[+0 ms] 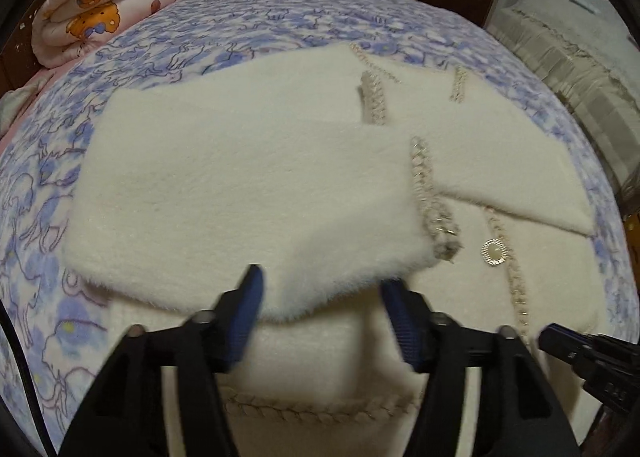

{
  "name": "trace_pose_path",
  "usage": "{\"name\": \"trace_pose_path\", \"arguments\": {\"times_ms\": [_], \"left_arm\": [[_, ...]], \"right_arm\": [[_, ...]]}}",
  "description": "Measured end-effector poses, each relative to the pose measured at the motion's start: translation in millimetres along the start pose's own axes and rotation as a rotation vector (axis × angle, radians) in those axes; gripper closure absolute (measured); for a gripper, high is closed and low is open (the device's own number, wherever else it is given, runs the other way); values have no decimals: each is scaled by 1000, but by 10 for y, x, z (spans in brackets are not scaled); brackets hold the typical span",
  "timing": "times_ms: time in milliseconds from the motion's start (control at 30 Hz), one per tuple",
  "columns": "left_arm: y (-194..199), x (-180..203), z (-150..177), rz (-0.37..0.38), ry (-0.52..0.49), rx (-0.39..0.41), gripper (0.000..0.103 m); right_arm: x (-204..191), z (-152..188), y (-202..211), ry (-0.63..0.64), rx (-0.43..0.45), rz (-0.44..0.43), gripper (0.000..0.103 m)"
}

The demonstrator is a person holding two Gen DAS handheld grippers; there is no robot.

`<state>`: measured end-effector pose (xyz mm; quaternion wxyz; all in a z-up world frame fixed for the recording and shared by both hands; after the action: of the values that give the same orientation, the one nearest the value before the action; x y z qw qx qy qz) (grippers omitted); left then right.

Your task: Fold large clothes

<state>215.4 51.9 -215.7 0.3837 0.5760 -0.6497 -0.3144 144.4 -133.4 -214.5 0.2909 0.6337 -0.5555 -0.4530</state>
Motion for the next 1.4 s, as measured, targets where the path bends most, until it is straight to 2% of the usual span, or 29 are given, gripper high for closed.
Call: {"name": "trace_pose_path", "arguments": {"times_ms": [67, 200, 333, 433, 667, 867, 900, 1000, 1067, 1167, 1233, 1300, 1400], "left_arm": [[131, 38, 63, -11, -12, 20, 30], [339, 20, 176, -10, -10, 39, 30], [561, -46, 325, -5, 38, 60, 30], [646, -169, 454, -19, 81, 68, 29], [684, -489, 628, -55, 157, 65, 29], [640, -777, 735, -56, 248, 42, 29], [630, -809, 747, -59, 258, 39, 29], [621, -881, 766, -63, 287, 35, 29], [629, -895, 758, -59, 297, 37, 30], [677, -856, 730, -59, 291, 53, 29], [706, -814, 702, -58, 279, 65, 29], [732, -769, 672, -54, 266, 75, 29], [755, -707, 631, -51, 242, 90, 29]], "right_arm": [[-53, -47, -8, 0, 3, -22, 91], [-221, -132, 5, 1, 11, -67, 89], [-408, -244, 17, 5, 23, -132, 72], [-536, -333, -22, 18, 11, -180, 72], [-771, -494, -352, 50, -39, -220, 72], [-891, -635, -771, 20, -96, -248, 72], [-927, -657, -834, 16, -105, -242, 69], [-1071, -718, -867, 41, -102, -237, 69], [-1244, -824, -735, 117, -67, -274, 86], [-1436, -1079, -278, 213, 76, -267, 88], [-1459, -1298, 39, 227, 167, -279, 88], [-1370, -1507, 370, 226, 265, -263, 89], [-1101, -1719, 662, 205, 363, -199, 90]]}}
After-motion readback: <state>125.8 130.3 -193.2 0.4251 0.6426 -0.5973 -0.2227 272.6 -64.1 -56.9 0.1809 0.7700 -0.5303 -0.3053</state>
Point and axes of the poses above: each gripper's, at about its wrist camera, not at the fingertips, and y roughly against the way its jaws point, x to its right, z to its underside, the point moved 2 cm from there along -y, roughly the way its jaws point, and after that the axes turned 1 degree about y, right-handed, at the moved point
